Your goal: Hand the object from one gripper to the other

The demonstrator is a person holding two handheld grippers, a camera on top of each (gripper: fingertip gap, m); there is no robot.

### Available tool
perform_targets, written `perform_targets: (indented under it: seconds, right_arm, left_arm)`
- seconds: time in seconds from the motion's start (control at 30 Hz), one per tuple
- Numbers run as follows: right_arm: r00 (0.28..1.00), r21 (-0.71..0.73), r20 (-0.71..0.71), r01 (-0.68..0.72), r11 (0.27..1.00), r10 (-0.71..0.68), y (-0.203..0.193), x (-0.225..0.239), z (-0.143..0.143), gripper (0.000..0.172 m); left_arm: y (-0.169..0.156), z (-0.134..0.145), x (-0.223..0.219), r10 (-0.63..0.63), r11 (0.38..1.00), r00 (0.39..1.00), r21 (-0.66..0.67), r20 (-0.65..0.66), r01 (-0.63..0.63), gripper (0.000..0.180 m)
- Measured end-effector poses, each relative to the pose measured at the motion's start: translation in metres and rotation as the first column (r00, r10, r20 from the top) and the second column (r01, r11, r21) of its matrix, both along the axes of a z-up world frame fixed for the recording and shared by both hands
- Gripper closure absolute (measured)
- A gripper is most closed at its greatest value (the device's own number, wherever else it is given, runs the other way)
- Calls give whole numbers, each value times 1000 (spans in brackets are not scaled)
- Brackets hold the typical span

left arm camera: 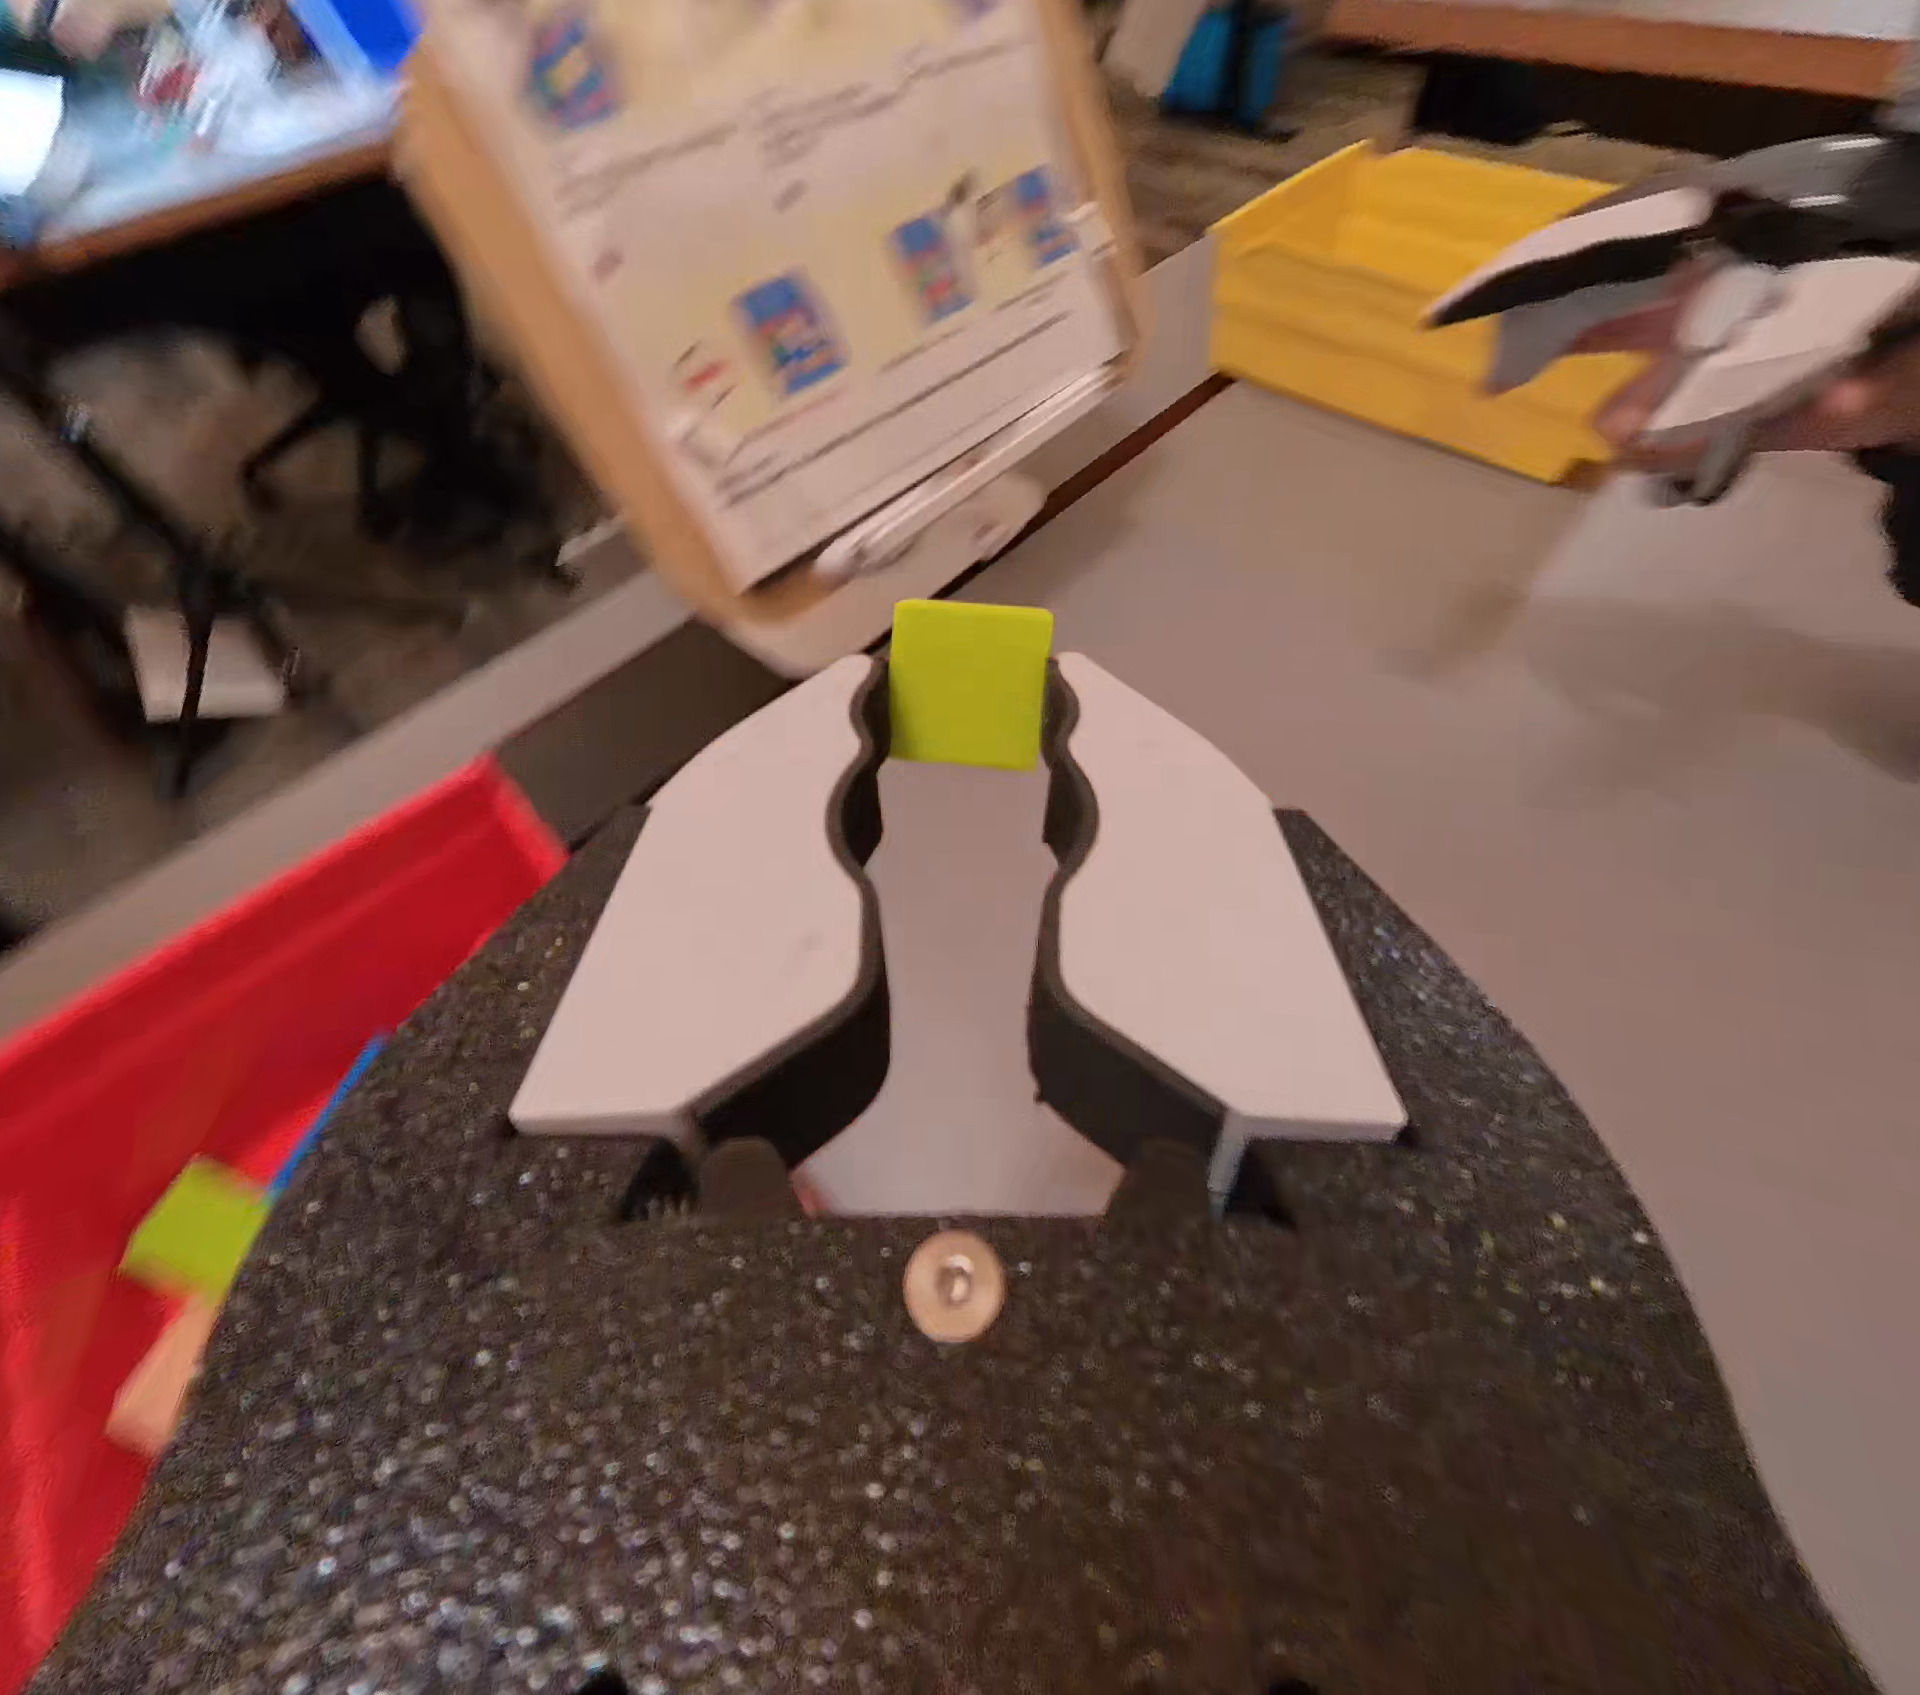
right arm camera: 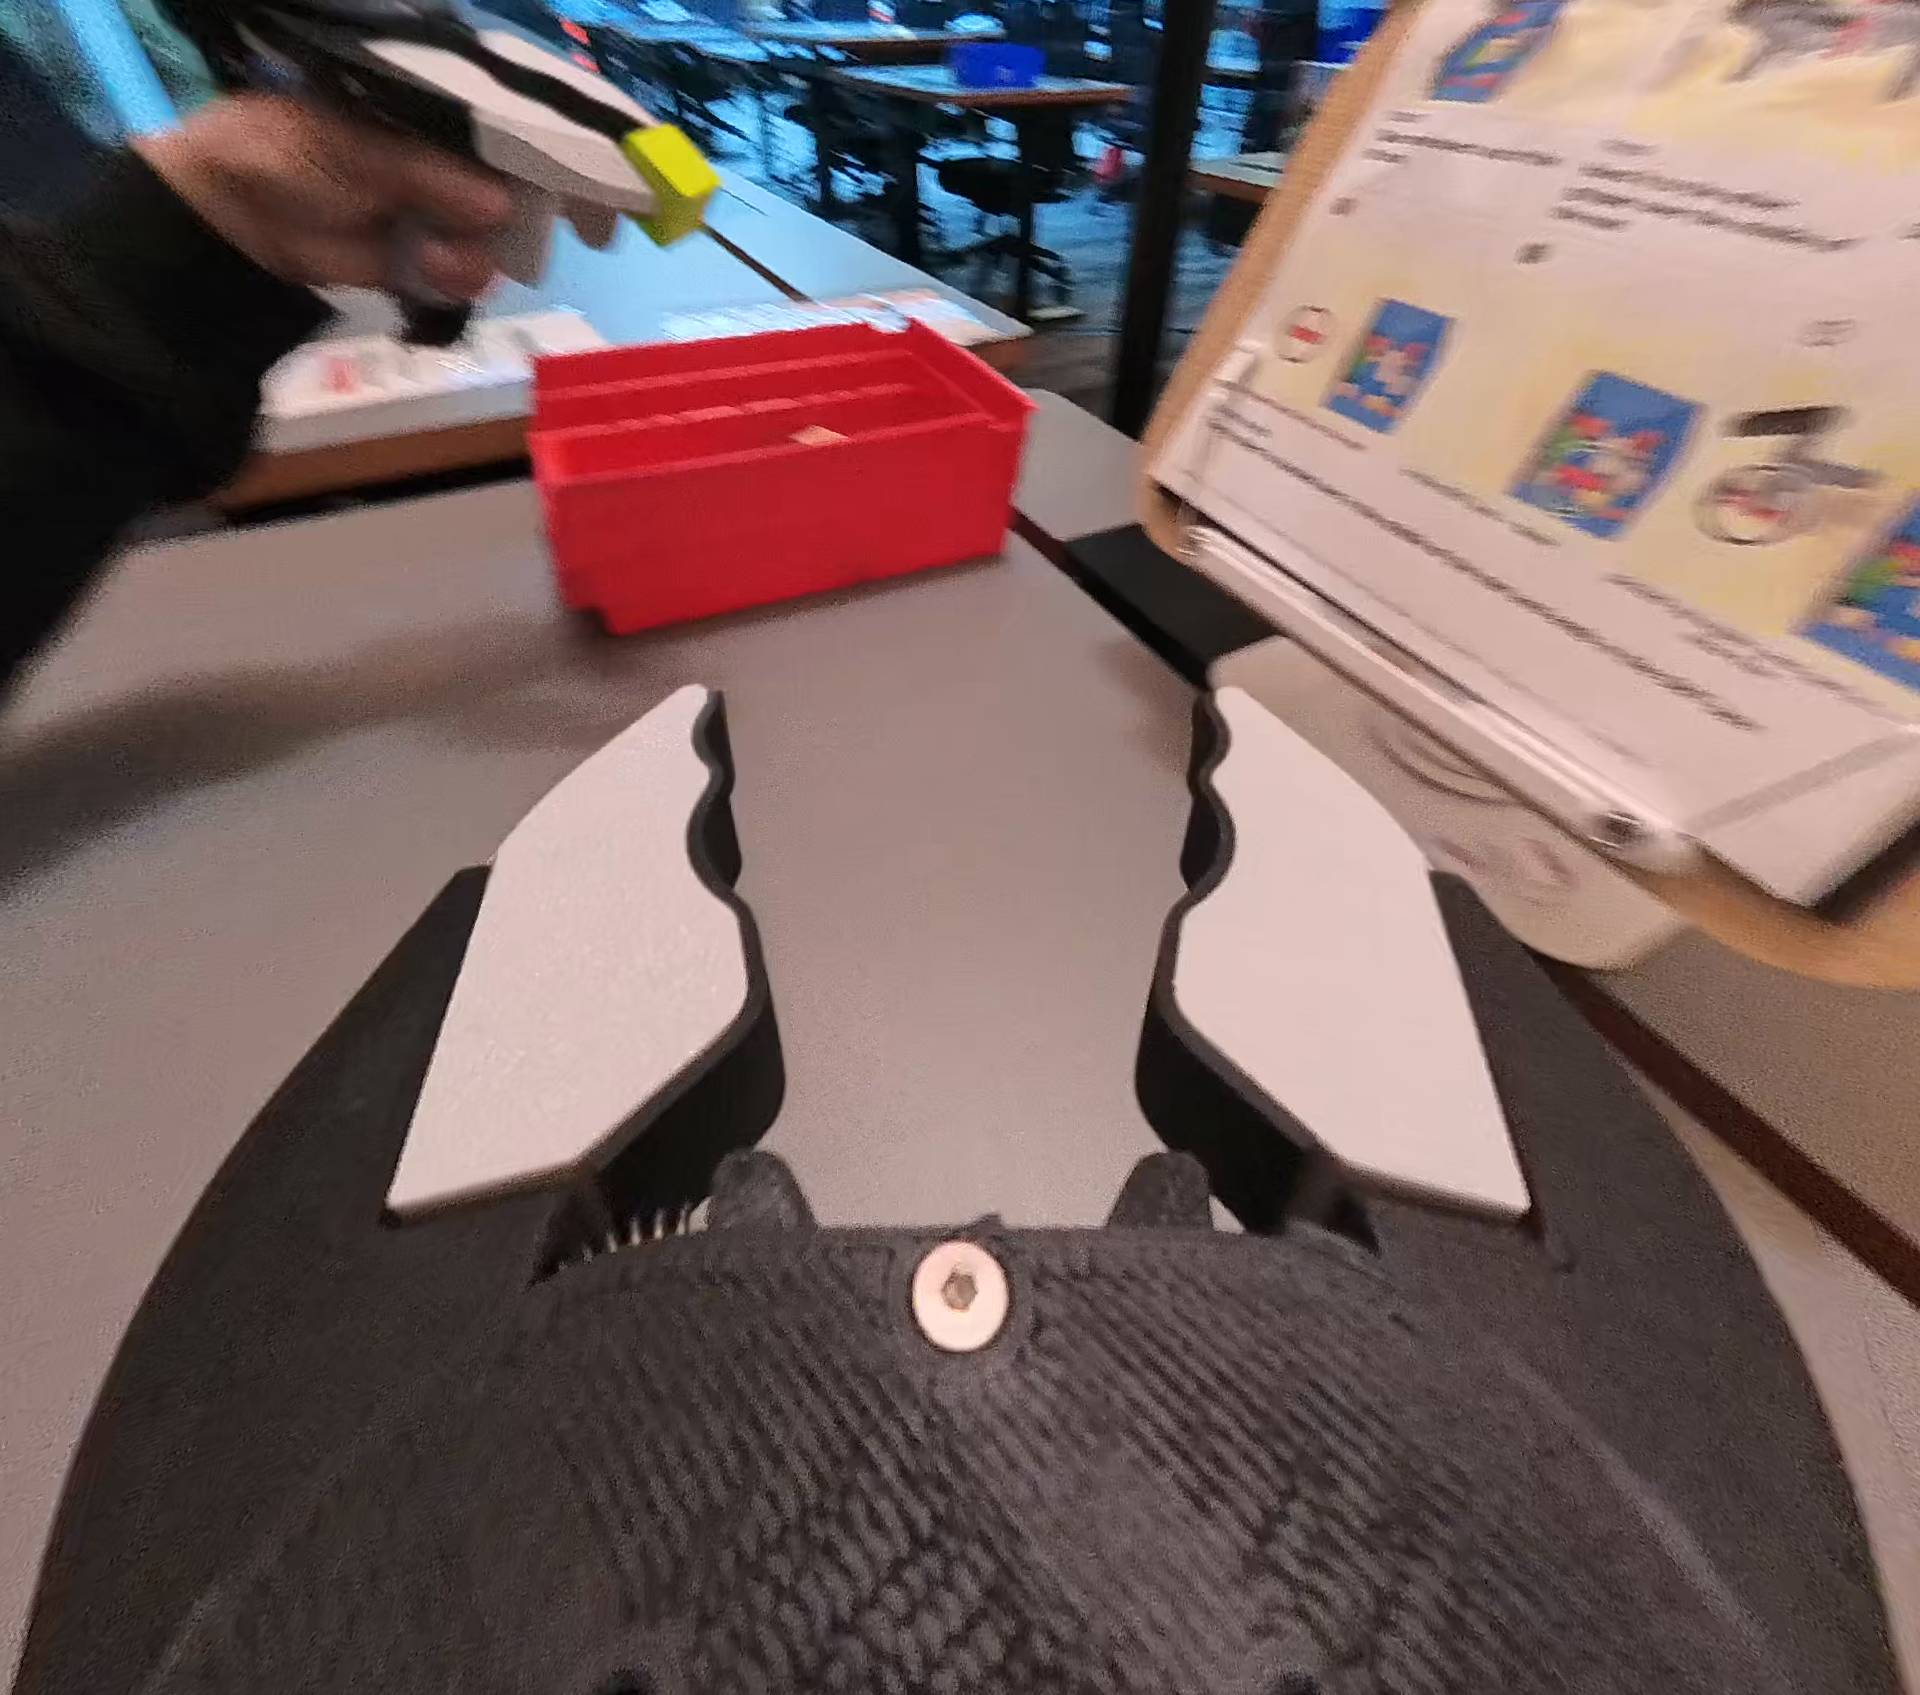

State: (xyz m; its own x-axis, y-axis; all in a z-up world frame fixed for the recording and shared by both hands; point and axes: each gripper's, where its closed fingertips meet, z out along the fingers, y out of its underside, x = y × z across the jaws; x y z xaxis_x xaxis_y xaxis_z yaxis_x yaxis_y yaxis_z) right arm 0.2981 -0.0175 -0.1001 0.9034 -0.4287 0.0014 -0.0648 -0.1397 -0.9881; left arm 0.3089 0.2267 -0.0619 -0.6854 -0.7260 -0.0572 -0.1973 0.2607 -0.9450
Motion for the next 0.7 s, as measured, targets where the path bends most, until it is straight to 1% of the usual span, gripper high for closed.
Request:
perform_targets:
  seconds: [0.07, 0.13, 0.17, 0.23, 0.33, 0.4, 0.47, 0.5, 0.57, 0.63, 0.7]
  right_arm:
    - [989, 84, -69, -121, 989, 127, 16, -18, 5, 83]
    - [954, 195, -135, -240, 951, 268, 29, -38, 13, 83]
    - [931, 250, -162, -282, 926, 327, 33, -45, 17, 84]
    - [881, 331, -217, -338, 881, 420, 39, -55, 19, 85]
    - [783, 432, -307, -391, 813, 540, 41, -65, 20, 89]
    - [714, 528, -336, -397, 750, 614, 41, -68, 26, 92]
    - [626, 596, -351, -424, 682, 696, 39, -76, 30, 97]
    - [589, 607, -358, -443, 660, 725, 40, -80, 29, 97]
    - [542, 612, -372, -468, 638, 754, 41, -87, 26, 100]
    - [510, 634, -369, -473, 612, 777, 44, -91, 28, 102]
    - [470, 662, -371, -471, 583, 801, 45, -94, 31, 108]
  left_arm:
    - [-43, 11, -17, -128, 992, 985, 8, 117, 128, 153]
    - [-84, 15, -35, -245, 969, 944, 24, 220, 246, 153]
    - [-101, 15, -42, -283, 958, 924, 27, 258, 286, 153]
    - [-133, 12, -54, -357, 928, 881, 13, 312, 371, 153]
    - [-169, 12, -71, -440, 872, 802, -21, 403, 489, 153]
    - [-188, 12, -82, -491, 825, 743, -31, 455, 564, 153]
    - [-201, 11, -90, -523, 792, 681, -4, 512, 611, 154]
    - [-206, 9, -90, -534, 786, 668, 14, 519, 618, 153]
    - [-211, 6, -92, -566, 773, 651, 52, 506, 632, 153]
    - [-213, 7, -98, -579, 750, 622, 46, 527, 659, 153]
    - [-213, 4, -99, -590, 738, 614, 41, 525, 674, 153]
